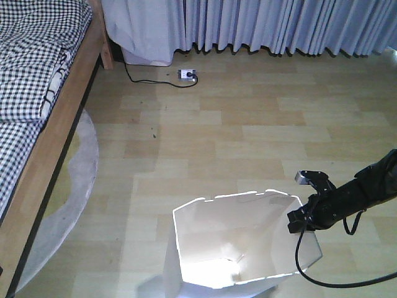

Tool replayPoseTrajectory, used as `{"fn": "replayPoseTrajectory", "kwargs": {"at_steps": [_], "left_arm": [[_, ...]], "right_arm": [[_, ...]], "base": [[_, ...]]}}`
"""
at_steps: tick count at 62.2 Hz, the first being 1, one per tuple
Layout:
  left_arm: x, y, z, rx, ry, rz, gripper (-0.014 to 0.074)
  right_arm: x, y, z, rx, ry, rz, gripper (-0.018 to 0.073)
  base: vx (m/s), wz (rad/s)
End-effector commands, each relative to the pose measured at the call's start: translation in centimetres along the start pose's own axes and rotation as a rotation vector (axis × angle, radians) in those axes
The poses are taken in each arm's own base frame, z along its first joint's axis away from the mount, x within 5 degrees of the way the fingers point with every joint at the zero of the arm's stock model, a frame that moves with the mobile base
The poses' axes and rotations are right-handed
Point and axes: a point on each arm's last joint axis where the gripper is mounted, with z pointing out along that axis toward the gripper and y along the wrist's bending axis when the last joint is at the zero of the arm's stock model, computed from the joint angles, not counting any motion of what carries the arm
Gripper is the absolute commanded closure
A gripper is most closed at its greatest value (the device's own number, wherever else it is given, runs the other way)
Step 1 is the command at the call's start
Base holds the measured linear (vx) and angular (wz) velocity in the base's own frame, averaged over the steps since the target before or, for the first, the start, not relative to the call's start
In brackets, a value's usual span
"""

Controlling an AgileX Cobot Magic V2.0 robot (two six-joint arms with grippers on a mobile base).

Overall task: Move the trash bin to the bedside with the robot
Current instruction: 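Drive toward the bed and curtains, dragging the bin along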

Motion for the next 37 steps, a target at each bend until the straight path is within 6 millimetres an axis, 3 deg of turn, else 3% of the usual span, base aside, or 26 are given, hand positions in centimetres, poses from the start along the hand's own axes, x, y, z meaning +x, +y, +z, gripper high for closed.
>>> {"fn": "replayPoseTrajectory", "kwargs": {"at_steps": [1, 37], "left_arm": [[0.24, -0.02, 0.16, 0.009, -0.054, -0.012, 0.0602], [0.24, -0.02, 0.16, 0.009, -0.054, -0.012, 0.0602]], "right_arm": [[-1.39, 2.44, -2.40, -0.186, -0.060, -0.007, 0.0565], [-1.39, 2.44, -2.40, -0.186, -0.060, -0.007, 0.0565]], "base": [[0.43, 0.01], [0.42, -0.02]]}}
